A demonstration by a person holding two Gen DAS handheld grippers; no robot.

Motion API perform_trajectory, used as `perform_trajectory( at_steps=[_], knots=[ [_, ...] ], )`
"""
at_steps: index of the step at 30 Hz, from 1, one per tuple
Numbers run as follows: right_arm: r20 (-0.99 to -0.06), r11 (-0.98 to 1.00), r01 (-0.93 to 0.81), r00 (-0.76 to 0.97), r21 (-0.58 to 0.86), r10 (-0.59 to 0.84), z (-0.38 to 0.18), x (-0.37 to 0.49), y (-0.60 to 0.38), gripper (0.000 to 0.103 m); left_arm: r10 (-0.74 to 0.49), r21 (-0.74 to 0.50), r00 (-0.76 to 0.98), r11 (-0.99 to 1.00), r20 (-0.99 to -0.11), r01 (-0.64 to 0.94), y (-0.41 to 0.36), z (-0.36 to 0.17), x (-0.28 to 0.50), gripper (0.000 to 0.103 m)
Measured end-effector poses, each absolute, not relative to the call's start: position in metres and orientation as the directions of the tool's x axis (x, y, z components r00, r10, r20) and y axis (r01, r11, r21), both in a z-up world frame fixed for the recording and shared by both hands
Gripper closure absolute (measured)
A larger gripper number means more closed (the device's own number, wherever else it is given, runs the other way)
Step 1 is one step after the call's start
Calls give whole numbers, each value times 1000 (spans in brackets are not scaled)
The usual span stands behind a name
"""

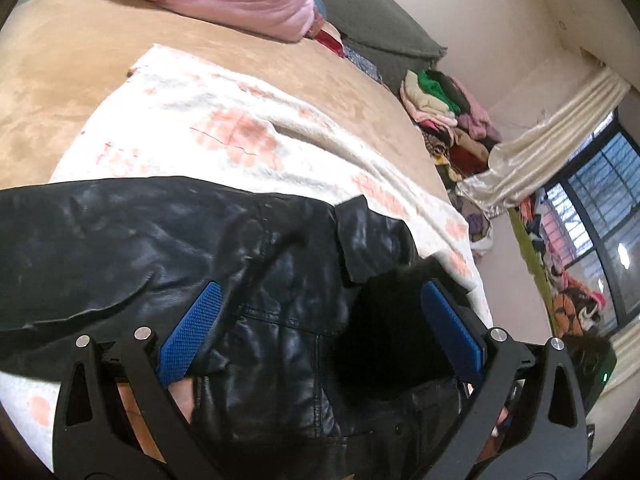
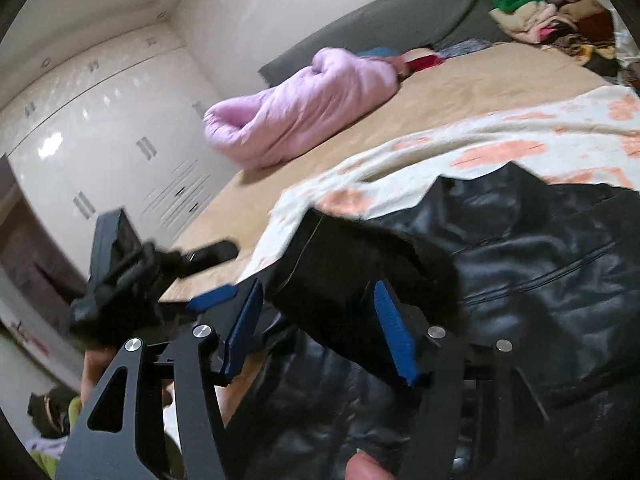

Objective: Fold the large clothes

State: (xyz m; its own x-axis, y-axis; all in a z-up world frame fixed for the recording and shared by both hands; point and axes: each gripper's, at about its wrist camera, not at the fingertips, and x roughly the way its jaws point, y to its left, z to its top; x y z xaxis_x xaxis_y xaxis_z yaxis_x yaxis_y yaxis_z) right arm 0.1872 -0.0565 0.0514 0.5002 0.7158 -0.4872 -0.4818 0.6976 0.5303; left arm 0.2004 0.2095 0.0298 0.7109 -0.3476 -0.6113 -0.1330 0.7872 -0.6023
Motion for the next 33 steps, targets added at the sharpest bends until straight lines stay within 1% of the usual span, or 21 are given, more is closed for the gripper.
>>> perform_trajectory(
  at_steps=[1,4,7,10,13,15,17,19,20,21,22,23,24,26,27,30,32,33],
  knots=[
    [-497,695,-497,486,520,719,49,183,-53,42,-353,-610,711,781,-609,-133,212,30,199,9],
    [-519,712,-500,489,492,701,42,173,-54,41,-387,-630,696,767,-605,-121,212,23,198,9],
    [-541,726,-470,484,502,687,33,170,-61,41,-448,-657,648,746,-615,-107,206,9,203,9],
    [-557,750,-444,501,491,662,26,162,-73,42,-504,-687,594,717,-627,-116,199,-10,208,9],
    [-568,770,-414,521,485,638,20,156,-89,45,-582,-739,536,662,-612,-125,189,-36,214,9],
    [-574,782,-391,532,485,622,16,154,-101,45,-594,-753,526,642,-608,-145,187,-48,219,9],
    [-580,793,-370,543,484,608,13,153,-110,45,-611,-783,547,606,-573,-143,185,-54,223,9],
    [-585,804,-344,556,484,591,11,155,-122,47,-589,-767,554,624,-588,-151,182,-54,228,11],
    [-585,808,-333,563,485,583,11,156,-127,47,-572,-753,562,640,-598,-150,181,-53,229,14],
    [-584,811,-324,569,487,579,10,156,-133,48,-555,-741,570,655,-606,-151,180,-52,230,27],
    [-585,817,-312,578,486,569,10,157,-139,48,-545,-735,583,664,-603,-139,179,-50,230,58],
    [-588,825,-300,588,479,555,10,157,-145,48,-541,-733,591,667,-599,-133,179,-48,230,73],
    [-591,833,-289,597,472,543,9,157,-150,48,-536,-730,599,672,-594,-123,179,-45,230,83],
    [-595,845,-261,614,468,519,8,157,-163,49,-559,-749,621,659,-549,-68,178,-32,227,88],
    [-597,849,-251,619,465,510,7,158,-167,49,-575,-761,630,648,-522,-38,175,-24,225,100],
    [-596,863,-219,645,456,478,8,158,-186,50,-572,-736,686,672,-450,78,166,17,212,100],
    [-590,869,-200,664,452,459,11,160,-197,50,-564,-696,724,699,-396,164,161,47,198,100],
    [-589,873,-190,672,449,449,11,161,-201,50,-554,-673,738,716,-386,186,160,54,194,100]
  ],
)
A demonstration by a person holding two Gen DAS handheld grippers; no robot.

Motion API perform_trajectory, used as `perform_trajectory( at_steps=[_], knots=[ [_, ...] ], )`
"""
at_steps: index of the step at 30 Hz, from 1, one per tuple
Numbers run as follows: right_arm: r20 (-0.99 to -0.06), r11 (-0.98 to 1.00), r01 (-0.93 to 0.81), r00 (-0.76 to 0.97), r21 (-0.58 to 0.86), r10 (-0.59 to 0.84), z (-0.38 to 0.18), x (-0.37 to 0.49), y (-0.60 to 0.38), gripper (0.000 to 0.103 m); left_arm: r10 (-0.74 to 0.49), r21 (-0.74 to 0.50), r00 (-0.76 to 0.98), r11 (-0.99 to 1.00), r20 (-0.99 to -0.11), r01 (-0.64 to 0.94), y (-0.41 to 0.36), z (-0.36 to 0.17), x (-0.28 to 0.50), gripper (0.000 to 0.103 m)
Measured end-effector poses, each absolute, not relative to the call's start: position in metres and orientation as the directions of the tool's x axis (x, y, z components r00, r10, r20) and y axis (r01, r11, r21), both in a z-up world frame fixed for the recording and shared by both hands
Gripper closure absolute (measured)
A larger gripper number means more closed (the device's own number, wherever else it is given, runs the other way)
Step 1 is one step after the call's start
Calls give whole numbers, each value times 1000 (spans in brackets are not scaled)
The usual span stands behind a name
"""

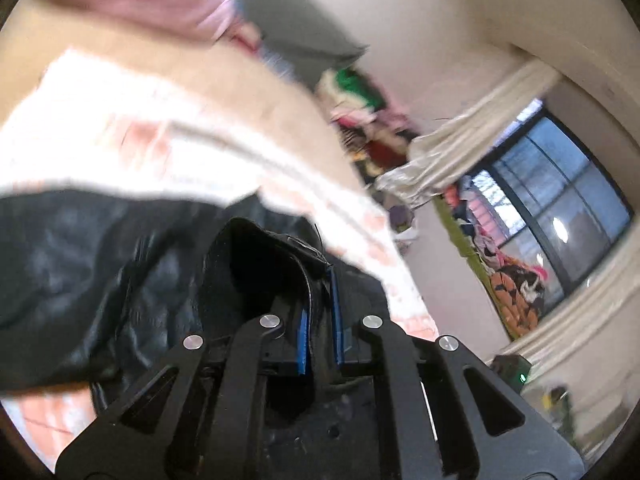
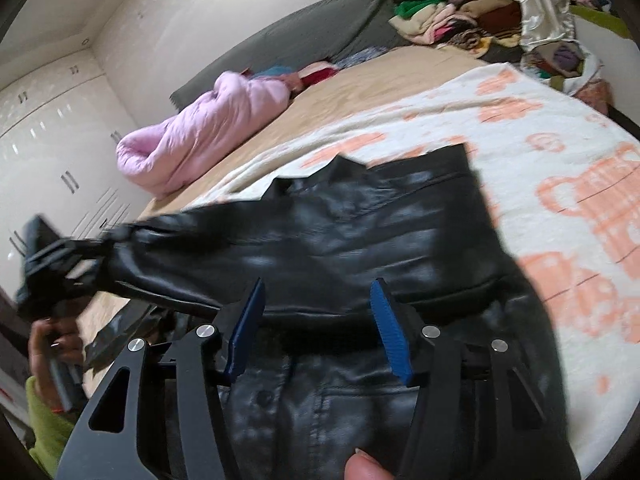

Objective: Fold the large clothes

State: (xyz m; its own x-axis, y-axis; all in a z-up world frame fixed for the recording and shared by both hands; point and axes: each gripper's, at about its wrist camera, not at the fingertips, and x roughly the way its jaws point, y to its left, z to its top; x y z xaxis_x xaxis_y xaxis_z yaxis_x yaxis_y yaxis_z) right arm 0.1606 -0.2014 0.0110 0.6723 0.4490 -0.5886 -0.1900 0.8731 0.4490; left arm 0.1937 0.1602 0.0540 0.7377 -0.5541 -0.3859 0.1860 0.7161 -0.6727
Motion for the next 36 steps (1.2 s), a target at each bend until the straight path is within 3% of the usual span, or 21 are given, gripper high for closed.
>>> perform_trajectory(
  at_steps=[3,8,11,20,24,28,36],
  knots=[
    [-598,883,-143,687,447,413,8,166,-215,50,-486,-582,760,793,-431,178,156,55,191,100],
    [-635,900,-53,691,433,346,1,179,-235,50,-412,-567,698,824,-585,10,174,-2,216,100],
    [-669,922,-9,685,387,287,0,193,-239,50,-417,-590,652,805,-634,-59,182,-29,219,99],
    [-715,952,-83,643,293,276,-14,231,-216,49,-411,-580,630,811,-659,-78,183,-39,217,99],
    [-770,982,-52,614,182,175,-31,241,-219,50,-395,-564,614,819,-684,-102,186,-48,218,97],
    [-821,987,-25,552,158,146,-59,253,-234,56,-377,-536,598,837,-708,-107,182,-53,219,95],
    [-818,994,-30,567,101,101,-64,251,-228,53,-370,-533,592,837,-716,-122,184,-60,223,91]
  ],
)
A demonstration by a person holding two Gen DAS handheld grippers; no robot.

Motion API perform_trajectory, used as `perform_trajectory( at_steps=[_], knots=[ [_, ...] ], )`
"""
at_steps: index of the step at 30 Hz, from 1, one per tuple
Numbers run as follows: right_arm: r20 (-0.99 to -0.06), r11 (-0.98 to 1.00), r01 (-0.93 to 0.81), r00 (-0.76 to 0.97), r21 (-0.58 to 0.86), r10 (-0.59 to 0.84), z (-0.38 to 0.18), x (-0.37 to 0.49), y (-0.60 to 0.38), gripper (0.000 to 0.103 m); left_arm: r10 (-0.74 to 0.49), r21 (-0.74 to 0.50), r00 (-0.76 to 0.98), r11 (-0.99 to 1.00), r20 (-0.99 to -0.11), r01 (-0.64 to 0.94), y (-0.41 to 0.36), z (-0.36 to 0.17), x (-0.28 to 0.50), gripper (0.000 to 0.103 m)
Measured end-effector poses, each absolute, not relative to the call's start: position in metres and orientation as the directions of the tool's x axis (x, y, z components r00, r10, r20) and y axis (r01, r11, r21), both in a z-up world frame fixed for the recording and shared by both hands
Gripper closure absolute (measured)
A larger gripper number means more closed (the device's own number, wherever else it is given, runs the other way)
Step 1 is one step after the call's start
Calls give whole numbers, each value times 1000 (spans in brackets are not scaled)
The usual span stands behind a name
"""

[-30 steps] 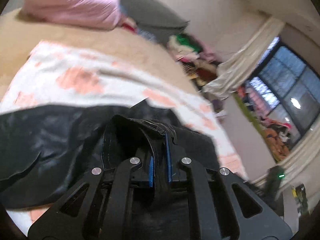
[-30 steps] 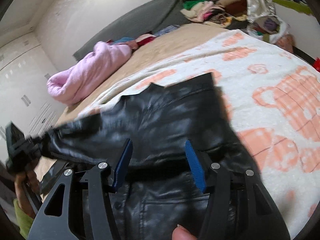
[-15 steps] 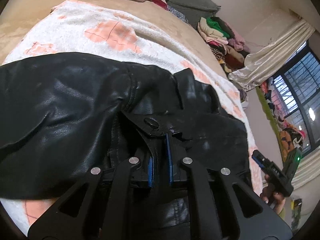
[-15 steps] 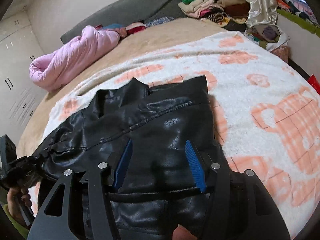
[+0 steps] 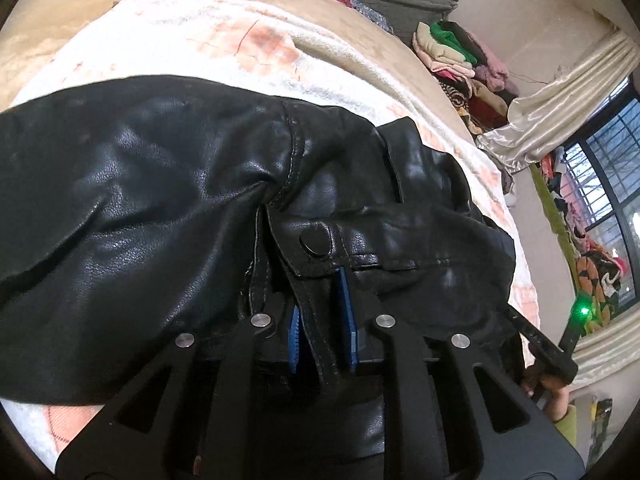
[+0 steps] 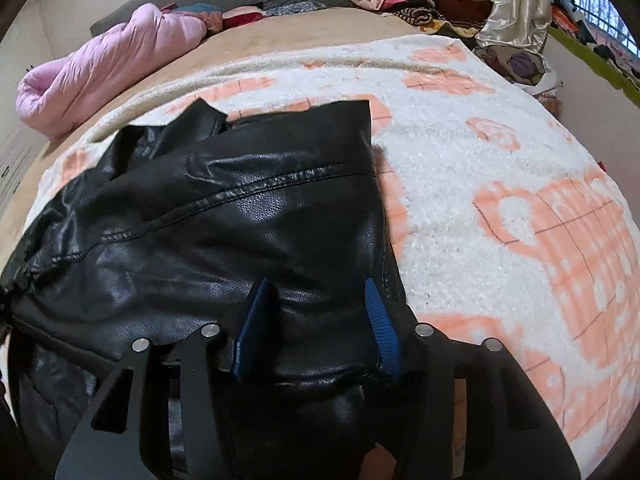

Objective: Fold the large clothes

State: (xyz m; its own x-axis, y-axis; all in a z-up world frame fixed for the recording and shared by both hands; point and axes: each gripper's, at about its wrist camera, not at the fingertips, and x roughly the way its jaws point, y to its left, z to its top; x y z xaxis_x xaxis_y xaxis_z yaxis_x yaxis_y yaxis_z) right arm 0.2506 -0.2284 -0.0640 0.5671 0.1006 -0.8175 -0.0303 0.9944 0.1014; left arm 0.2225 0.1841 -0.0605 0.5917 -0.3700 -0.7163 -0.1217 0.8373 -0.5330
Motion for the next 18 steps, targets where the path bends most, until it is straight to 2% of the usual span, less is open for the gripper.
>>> perform_trajectory(
  at_steps=[2,3,5,7,10,13,18],
  knots=[
    [-807,994,-43,580,101,107,-56,245,-224,46,-363,-531,597,838,-716,-127,184,-55,221,87],
    [-795,993,-61,595,101,118,-49,239,-220,41,-352,-524,602,841,-717,-133,185,-50,219,81],
    [-775,990,-91,616,109,142,-39,230,-214,39,-330,-508,623,852,-710,-127,186,-40,214,73],
    [-759,985,-120,629,122,170,-31,221,-207,32,-305,-491,649,863,-697,-121,188,-26,209,60],
    [-741,981,-149,644,124,191,-23,208,-195,24,-285,-463,674,881,-681,-96,185,-10,201,47],
    [-732,975,-177,645,136,219,-19,201,-184,22,-269,-429,680,900,-682,-74,176,-1,194,35],
    [-741,969,-215,631,119,231,-20,197,-164,20,-282,-385,638,923,-717,-24,153,-10,191,35]
  ],
)
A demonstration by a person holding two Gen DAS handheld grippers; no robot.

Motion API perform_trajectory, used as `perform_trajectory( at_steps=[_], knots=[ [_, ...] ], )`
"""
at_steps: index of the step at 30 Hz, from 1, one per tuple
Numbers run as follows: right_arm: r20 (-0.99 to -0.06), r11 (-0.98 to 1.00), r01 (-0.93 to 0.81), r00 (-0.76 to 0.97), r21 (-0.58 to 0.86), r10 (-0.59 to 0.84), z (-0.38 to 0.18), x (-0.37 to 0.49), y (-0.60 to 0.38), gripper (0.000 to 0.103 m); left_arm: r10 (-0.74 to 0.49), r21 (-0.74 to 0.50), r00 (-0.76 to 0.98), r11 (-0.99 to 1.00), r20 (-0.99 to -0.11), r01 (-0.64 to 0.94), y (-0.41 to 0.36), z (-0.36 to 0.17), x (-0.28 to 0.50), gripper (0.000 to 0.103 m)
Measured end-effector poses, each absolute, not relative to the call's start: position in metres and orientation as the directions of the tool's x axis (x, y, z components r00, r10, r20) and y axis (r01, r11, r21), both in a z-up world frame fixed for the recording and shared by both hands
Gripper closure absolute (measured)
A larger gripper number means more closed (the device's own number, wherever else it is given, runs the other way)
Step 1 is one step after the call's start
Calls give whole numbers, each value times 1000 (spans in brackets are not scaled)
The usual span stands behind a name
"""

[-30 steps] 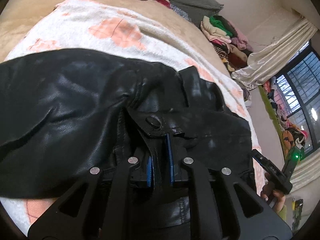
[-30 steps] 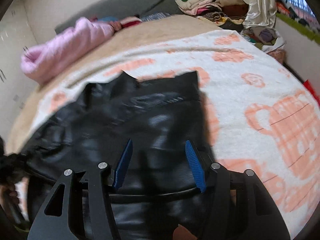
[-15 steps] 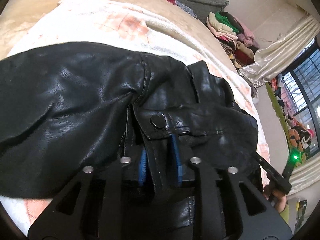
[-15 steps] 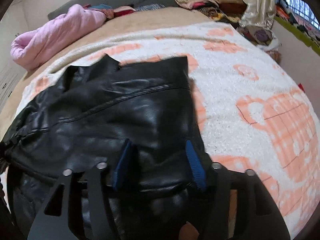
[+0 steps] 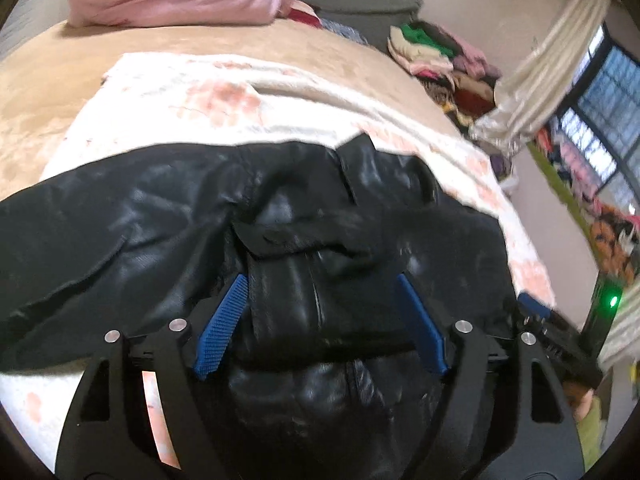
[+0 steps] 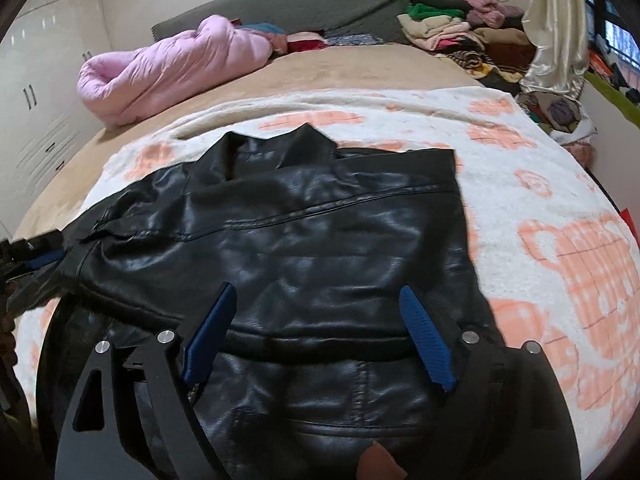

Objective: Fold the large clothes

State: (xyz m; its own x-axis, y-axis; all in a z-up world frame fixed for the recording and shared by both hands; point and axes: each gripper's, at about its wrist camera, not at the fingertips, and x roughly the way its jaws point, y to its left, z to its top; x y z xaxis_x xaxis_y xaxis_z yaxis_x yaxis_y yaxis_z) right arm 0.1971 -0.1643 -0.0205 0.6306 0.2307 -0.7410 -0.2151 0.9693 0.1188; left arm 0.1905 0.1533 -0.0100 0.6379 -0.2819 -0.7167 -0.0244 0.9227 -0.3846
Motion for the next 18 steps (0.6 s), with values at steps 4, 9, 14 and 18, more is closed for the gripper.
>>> perform_trajectory(
  at_steps=[4,9,14,18],
  knots=[
    [-781,969,-229,585,98,217,-33,202,-159,20,-223,-294,580,955,-783,-30,138,-30,192,35],
    [-845,975,-198,501,99,187,-59,213,-163,20,-236,-312,527,948,-817,-59,141,-59,198,35],
    [-842,976,-183,504,115,194,-62,215,-164,20,-217,-288,533,956,-818,-52,138,-61,197,35],
    [-817,977,-177,541,118,196,-49,206,-165,17,-246,-318,545,947,-802,-40,141,-48,190,34]
  ],
)
